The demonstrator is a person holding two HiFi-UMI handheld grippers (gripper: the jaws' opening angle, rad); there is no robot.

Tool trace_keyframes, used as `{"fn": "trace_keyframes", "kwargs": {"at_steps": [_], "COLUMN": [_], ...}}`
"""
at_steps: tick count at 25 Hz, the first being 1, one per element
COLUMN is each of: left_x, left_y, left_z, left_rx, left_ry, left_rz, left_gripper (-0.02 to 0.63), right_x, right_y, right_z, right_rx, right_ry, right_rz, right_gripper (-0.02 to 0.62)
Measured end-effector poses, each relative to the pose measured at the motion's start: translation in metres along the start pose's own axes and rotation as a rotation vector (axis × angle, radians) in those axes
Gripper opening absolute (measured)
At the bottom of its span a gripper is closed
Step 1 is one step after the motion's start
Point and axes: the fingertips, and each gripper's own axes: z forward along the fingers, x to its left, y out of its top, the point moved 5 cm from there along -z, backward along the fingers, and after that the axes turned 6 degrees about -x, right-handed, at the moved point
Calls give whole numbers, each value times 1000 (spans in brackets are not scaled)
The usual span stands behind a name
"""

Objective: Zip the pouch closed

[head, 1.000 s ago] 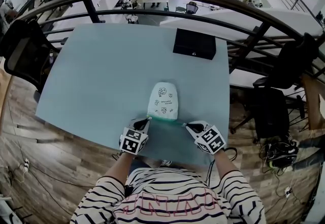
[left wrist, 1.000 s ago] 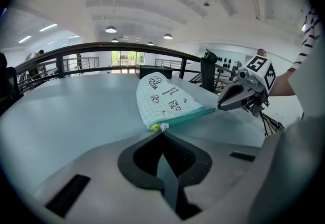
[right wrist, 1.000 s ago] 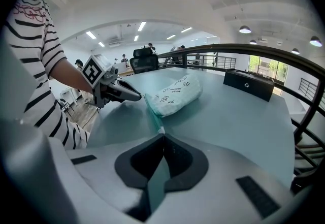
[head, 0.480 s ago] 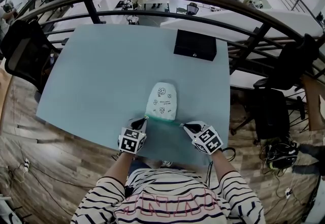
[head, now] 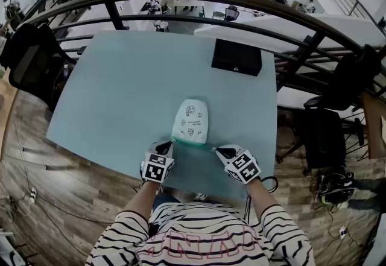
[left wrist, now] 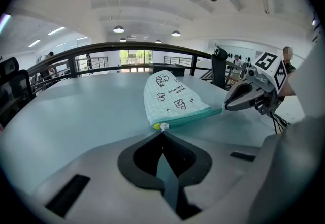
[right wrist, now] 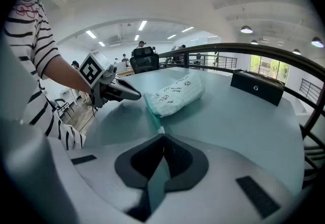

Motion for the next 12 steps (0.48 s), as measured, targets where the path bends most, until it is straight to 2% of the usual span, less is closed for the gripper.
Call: {"fn": "trace_keyframes", "kwargs": {"at_steps": [12], "left_x": [20], "left_y": [-10], "left_z": [-9], "left_rx": [60], "left_ry": [-27], "left_rz": [26], "left_gripper": [25], "right_x": [17], "right_y": [8], "right_z": [17], "right_rx": [24], "right_ry": [-36], "right_rz": [46], "right_gripper": [28]}}
